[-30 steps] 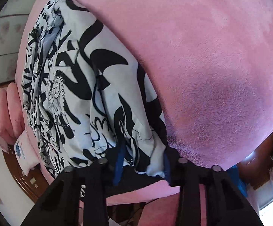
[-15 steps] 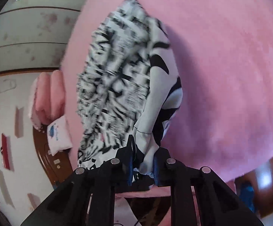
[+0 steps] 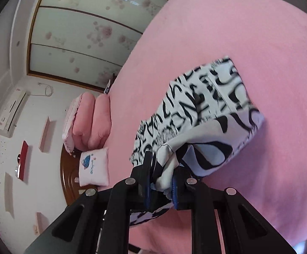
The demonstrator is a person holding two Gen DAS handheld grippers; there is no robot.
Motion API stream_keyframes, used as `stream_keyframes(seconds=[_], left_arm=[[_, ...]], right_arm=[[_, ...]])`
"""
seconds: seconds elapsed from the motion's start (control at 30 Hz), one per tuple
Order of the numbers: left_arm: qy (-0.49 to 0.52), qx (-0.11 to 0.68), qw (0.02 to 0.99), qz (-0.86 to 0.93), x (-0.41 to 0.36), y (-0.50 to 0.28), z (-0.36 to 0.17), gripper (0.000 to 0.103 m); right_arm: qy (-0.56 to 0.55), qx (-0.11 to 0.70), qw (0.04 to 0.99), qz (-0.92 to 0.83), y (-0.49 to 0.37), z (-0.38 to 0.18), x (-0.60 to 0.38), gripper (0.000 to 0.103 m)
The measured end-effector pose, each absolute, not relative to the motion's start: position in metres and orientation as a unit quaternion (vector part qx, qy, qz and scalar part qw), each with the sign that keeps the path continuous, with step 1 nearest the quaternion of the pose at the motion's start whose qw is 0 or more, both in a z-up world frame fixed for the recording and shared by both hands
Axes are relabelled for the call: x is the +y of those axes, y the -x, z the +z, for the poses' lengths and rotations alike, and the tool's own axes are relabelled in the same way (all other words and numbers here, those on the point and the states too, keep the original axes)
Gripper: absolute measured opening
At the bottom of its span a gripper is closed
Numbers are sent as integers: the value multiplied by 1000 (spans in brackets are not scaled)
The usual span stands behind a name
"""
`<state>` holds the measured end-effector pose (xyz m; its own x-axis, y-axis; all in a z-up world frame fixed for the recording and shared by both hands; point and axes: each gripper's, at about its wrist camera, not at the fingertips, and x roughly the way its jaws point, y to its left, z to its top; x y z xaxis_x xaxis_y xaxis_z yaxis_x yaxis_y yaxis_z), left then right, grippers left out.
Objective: Fold large clothes
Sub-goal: 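Flip the lifted jacket bundle over with both tools and lower it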
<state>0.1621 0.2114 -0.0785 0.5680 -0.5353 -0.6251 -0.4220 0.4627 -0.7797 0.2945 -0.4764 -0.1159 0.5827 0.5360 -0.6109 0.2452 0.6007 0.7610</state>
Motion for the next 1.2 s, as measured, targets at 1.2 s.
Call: stream_keyframes(seconds=[1.2], left_arm=[[390, 498, 774, 15, 164, -505, -234, 13]], right_arm=[[-350, 418, 838, 26, -576, -284, -501, 15]])
